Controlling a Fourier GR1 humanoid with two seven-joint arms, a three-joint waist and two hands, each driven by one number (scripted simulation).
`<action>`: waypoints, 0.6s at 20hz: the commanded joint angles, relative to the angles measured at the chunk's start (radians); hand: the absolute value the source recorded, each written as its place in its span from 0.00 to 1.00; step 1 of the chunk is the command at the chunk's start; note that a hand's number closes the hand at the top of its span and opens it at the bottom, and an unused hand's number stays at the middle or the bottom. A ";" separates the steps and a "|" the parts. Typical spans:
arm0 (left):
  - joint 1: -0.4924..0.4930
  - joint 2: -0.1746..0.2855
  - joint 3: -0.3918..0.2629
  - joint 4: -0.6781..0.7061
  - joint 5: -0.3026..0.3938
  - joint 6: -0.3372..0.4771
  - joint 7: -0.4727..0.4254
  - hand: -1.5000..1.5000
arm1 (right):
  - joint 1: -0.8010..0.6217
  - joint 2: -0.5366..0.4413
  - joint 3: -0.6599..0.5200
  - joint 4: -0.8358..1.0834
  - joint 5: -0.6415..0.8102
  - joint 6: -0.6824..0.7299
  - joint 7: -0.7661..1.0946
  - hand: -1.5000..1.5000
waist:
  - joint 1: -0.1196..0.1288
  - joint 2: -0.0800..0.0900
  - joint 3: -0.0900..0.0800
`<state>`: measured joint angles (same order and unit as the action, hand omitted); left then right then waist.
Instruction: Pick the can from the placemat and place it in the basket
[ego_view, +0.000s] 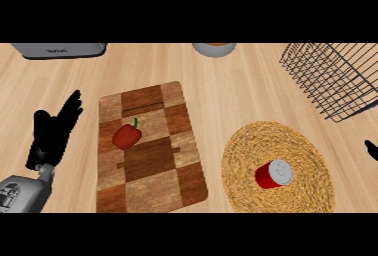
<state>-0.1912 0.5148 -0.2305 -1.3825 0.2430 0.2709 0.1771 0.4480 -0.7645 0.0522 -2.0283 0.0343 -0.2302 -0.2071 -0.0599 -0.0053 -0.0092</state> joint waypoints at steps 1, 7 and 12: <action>0.011 -0.017 -0.021 -0.030 -0.008 0.001 0.012 0.50 | 0.092 -0.190 -0.043 -0.148 -0.022 0.151 0.189 0.00 | 0.023 -0.002 0.002; -0.023 -0.031 -0.004 -0.010 -0.043 -0.001 0.018 0.50 | 0.214 -0.212 -0.182 -0.348 -0.139 0.273 0.315 0.00 | 0.036 0.001 0.008; -0.053 -0.084 -0.001 0.046 -0.074 -0.020 0.008 0.50 | 0.238 -0.130 -0.316 -0.414 -0.207 0.356 0.405 0.00 | 0.042 0.003 0.008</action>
<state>-0.2093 0.4620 -0.2294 -1.3487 0.2025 0.2450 0.1658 0.6749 -0.9311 -0.1912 -2.3805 -0.1357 0.0696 0.1063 -0.0285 -0.0038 -0.0020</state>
